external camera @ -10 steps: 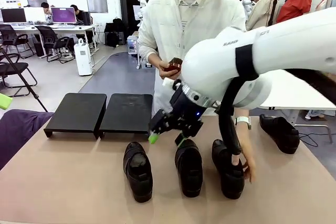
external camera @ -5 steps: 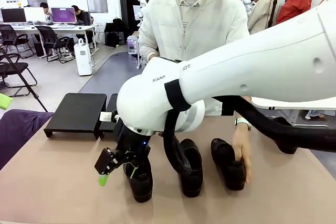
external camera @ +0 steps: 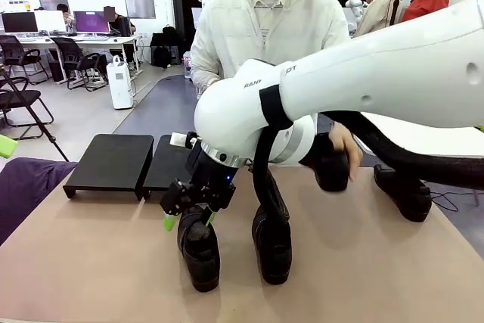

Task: Organize the shoes by placing them on the stand.
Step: Pick up one Shoe and place it in the middle of the table.

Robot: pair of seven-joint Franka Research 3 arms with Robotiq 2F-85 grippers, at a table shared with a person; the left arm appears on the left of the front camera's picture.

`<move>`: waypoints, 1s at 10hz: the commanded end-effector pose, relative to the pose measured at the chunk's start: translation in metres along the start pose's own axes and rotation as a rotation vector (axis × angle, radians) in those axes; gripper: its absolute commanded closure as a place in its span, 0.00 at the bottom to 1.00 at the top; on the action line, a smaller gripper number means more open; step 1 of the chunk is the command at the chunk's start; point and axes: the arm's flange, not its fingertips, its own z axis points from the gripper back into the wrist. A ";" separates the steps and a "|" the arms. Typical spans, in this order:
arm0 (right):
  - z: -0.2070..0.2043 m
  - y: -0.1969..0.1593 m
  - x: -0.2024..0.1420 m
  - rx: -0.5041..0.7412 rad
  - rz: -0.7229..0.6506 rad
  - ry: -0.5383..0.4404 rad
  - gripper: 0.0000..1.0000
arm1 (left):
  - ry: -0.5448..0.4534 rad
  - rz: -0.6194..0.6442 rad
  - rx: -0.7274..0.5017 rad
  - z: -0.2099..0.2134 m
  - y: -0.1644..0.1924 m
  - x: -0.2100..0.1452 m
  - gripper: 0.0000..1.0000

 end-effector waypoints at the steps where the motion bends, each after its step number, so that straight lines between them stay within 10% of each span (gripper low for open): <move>1: 0.013 -0.004 -0.017 0.035 0.022 -0.022 0.00 | -0.004 -0.011 -0.023 0.002 0.000 0.000 0.00; 5: 0.051 -0.038 -0.037 0.020 0.013 0.006 0.00 | -0.004 -0.011 -0.023 0.002 0.000 0.000 0.00; 10: 0.252 -0.160 -0.205 0.104 -0.194 -0.109 0.00 | -0.004 -0.011 -0.023 0.002 0.000 0.000 0.00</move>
